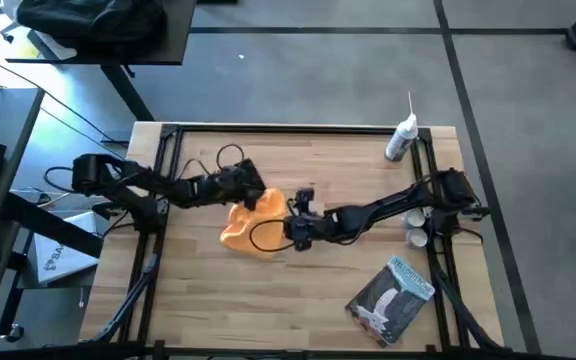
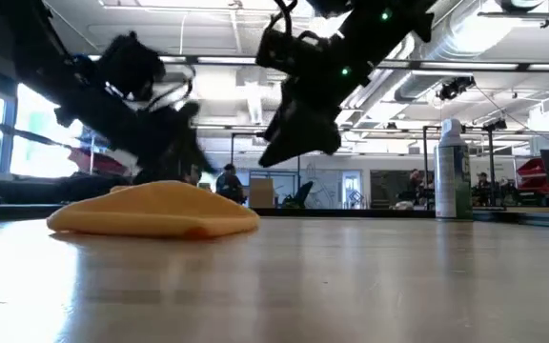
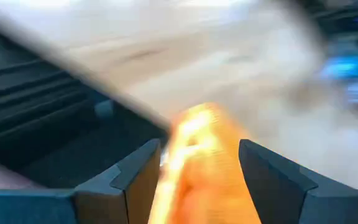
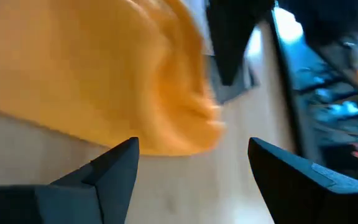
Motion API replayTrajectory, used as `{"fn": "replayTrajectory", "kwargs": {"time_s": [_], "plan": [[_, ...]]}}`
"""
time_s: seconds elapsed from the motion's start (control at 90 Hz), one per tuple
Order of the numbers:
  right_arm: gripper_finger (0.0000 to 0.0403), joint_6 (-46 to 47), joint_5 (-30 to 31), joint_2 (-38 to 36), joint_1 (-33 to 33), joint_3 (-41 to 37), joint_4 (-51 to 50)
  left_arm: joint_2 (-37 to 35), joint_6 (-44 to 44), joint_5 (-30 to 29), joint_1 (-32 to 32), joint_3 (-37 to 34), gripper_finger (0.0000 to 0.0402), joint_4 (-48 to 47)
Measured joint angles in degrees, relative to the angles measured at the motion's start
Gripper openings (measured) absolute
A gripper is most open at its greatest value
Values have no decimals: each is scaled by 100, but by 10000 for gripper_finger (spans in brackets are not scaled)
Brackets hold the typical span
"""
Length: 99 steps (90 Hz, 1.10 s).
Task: Apply microfiber cloth
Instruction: Spray the pink cellphone with the spray bottle
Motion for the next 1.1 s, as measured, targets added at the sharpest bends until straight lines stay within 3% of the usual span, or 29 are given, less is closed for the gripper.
{"fn": "replayTrajectory", "kwargs": {"time_s": [0.156,0.278,0.356,0.656,0.8,1.0,1.1], "plan": [[271,21,-159,-7,-120,0,-178,-156,366,-309,-450,2,197,881],[271,2,-114,-5,-160,0,-395,-20,493,-996,-908,1,197,420],[271,0,-39,0,-171,0,-513,161,337,-1125,-1166,-6,197,90],[271,2,-34,3,-173,0,-575,286,-297,-114,-1662,1,197,-1086],[271,2,-244,4,-189,0,-549,-287,-930,-104,-1631,22,197,-2770],[271,2,-937,4,-333,0,-427,-1538,-1309,-920,-1629,-19,197,-4467],[271,3,-989,4,-389,0,-350,-2338,-1411,-1645,-1631,-2,197,-4957]]}}
